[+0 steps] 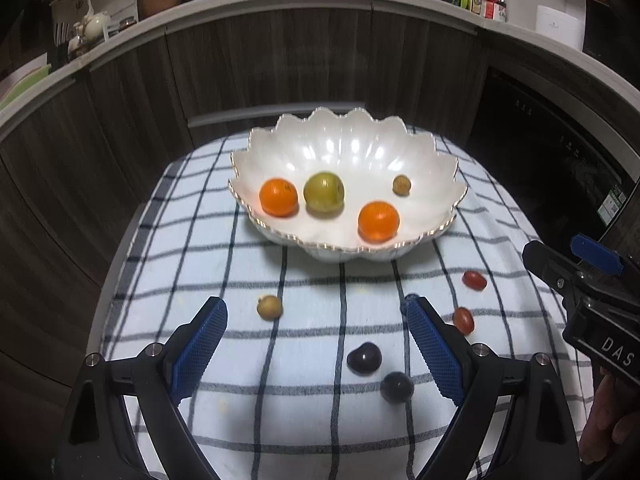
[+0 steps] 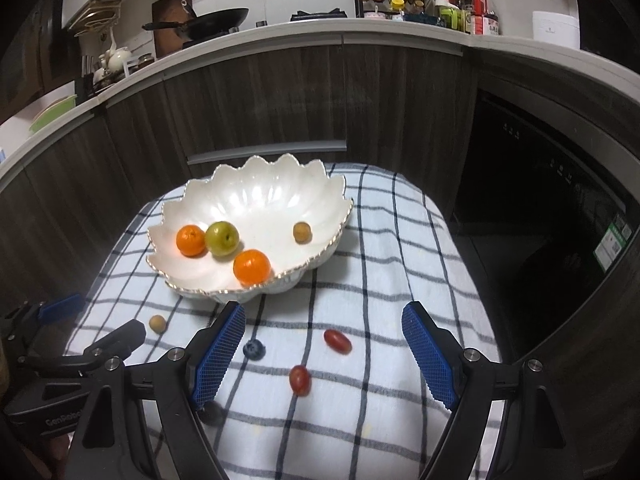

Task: Organize fruits
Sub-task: 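Withdraw both open tools from the bowl back toward the remaining fruits, then lower the left tool onto the dark purple plum while the right tool approaches a red grape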

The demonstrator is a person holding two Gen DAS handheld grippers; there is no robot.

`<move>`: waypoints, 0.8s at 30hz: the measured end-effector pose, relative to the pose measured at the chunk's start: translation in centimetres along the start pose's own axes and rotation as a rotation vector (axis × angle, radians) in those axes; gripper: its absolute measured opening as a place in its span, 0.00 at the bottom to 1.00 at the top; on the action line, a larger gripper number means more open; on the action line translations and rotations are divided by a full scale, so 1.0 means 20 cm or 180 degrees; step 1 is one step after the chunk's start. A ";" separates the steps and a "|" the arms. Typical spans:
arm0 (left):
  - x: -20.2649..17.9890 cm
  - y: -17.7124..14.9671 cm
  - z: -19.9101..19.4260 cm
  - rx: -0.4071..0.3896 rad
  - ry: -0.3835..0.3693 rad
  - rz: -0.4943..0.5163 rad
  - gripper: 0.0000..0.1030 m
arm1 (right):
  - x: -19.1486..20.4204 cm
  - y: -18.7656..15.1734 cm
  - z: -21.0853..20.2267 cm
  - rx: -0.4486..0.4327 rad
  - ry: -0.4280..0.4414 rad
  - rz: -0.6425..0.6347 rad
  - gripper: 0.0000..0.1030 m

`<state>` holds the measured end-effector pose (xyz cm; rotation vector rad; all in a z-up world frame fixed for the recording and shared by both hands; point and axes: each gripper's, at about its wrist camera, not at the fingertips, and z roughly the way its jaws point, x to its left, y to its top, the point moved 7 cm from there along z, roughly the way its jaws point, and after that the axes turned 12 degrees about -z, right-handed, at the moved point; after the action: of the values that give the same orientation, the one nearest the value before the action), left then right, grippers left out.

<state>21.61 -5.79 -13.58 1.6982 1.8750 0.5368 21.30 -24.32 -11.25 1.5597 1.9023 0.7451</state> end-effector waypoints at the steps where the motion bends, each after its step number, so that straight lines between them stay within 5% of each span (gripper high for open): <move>1: 0.00 -0.02 0.01 0.0013 0.0003 -0.0004 0.89 | 0.00 -0.02 0.01 0.0013 0.0008 0.0007 0.79; 24: 0.01 -0.16 0.21 0.0006 0.0115 0.0119 0.88 | 0.03 -0.21 0.23 0.0209 0.0084 -0.0045 0.79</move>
<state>21.80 -6.31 -18.77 1.7386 1.8725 0.5843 21.74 -24.12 -17.47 1.5813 1.9732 0.7072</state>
